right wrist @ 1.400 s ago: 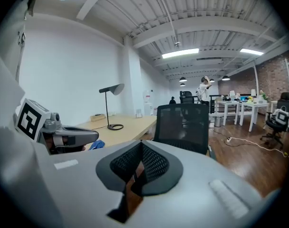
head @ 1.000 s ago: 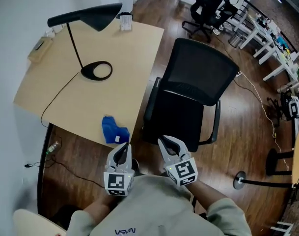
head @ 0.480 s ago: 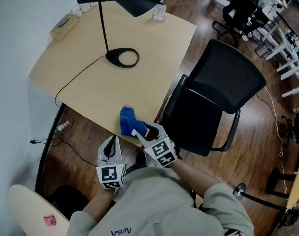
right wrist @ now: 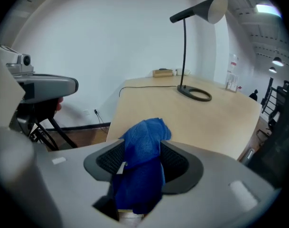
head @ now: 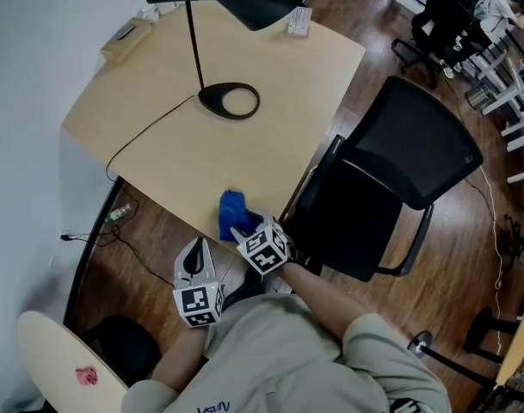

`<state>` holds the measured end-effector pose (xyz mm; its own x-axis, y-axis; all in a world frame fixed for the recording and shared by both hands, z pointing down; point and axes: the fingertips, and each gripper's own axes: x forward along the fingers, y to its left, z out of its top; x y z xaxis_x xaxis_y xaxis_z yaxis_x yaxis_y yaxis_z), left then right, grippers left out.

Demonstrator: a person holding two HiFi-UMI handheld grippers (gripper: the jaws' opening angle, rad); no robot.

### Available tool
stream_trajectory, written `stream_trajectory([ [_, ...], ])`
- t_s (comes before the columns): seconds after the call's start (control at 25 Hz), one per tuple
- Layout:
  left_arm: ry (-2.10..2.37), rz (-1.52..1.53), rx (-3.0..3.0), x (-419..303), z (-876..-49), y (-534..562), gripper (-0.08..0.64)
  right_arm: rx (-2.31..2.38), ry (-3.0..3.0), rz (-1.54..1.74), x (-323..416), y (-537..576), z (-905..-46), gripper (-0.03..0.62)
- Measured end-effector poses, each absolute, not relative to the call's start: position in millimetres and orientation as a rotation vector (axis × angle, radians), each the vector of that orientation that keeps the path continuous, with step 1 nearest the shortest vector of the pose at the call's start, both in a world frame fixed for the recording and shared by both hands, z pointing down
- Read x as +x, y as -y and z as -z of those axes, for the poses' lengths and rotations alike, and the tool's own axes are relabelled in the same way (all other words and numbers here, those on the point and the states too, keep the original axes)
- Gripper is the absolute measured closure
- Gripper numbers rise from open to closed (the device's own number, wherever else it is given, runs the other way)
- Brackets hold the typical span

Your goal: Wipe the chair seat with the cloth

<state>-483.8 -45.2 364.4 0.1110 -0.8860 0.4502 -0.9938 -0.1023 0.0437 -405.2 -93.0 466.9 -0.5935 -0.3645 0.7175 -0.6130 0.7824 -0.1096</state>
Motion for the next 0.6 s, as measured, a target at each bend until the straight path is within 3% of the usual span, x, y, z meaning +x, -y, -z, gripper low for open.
stream_trajectory([
  [0.16, 1.834, -0.465, 2.055, -480, -369, 46, 0.555, 0.716, 2.230, -0.459, -406, 92, -483, 0.375],
  [0.36, 1.804, -0.501, 2.074, -470, -376, 49, 0.555, 0.704, 2.241, -0.501, -402, 89, -486, 0.457],
  [0.6, 1.719, -0.511, 2.173, -422, -374, 65, 0.555, 0.786, 2.304, -0.561, -360, 89, -463, 0.482],
])
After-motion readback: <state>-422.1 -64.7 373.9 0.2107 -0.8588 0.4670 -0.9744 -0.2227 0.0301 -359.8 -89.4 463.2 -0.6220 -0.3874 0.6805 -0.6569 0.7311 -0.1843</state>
